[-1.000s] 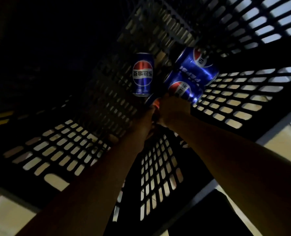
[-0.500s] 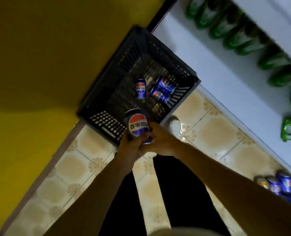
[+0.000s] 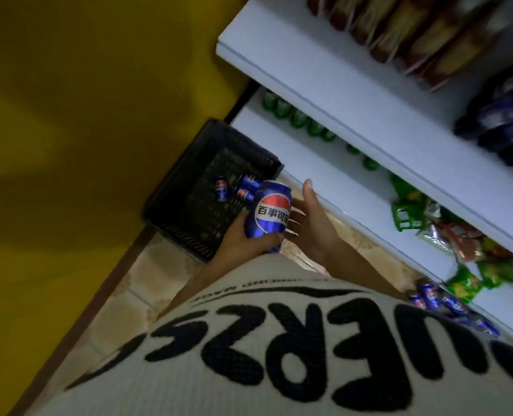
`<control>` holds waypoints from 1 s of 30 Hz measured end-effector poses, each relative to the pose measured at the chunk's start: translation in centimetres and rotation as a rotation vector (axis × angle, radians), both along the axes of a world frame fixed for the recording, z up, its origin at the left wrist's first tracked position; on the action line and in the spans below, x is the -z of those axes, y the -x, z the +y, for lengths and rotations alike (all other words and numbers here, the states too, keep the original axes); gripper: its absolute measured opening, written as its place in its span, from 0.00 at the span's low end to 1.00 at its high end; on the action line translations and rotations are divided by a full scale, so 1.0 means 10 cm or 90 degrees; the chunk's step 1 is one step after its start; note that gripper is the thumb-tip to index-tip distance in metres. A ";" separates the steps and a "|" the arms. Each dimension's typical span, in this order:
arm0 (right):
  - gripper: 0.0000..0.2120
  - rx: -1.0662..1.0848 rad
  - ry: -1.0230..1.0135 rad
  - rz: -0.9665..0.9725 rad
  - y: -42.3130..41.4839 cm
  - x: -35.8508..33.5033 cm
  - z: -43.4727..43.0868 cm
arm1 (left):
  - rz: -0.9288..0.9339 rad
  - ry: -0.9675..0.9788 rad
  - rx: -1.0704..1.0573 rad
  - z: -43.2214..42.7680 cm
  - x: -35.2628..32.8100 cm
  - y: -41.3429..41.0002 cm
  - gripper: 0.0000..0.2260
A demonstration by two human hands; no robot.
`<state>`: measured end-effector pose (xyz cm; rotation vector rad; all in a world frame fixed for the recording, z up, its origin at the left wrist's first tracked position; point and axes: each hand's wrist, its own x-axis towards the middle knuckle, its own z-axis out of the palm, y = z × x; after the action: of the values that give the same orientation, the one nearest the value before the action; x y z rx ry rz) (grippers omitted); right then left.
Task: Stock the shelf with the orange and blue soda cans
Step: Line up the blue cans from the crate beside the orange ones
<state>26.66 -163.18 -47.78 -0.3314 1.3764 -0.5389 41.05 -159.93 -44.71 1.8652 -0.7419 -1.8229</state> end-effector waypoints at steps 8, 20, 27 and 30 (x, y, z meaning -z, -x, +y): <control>0.43 0.172 0.294 -0.067 0.10 -1.14 0.96 | 0.201 0.263 0.076 0.56 -1.01 0.20 0.25; 0.26 0.373 0.449 0.002 1.00 -1.97 1.90 | 0.336 0.345 0.223 1.17 -1.72 1.12 0.23; 0.28 0.332 0.498 0.083 2.14 -2.16 2.37 | 0.296 0.425 0.348 1.40 -1.85 2.44 0.24; 0.24 0.321 0.514 0.130 2.83 -2.33 2.58 | 0.321 0.436 0.373 1.52 -1.91 3.18 0.26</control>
<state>-1.63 -137.42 -24.51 -0.7071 1.3875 -1.5224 9.24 -144.77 -25.64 0.7518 -1.5620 -1.8861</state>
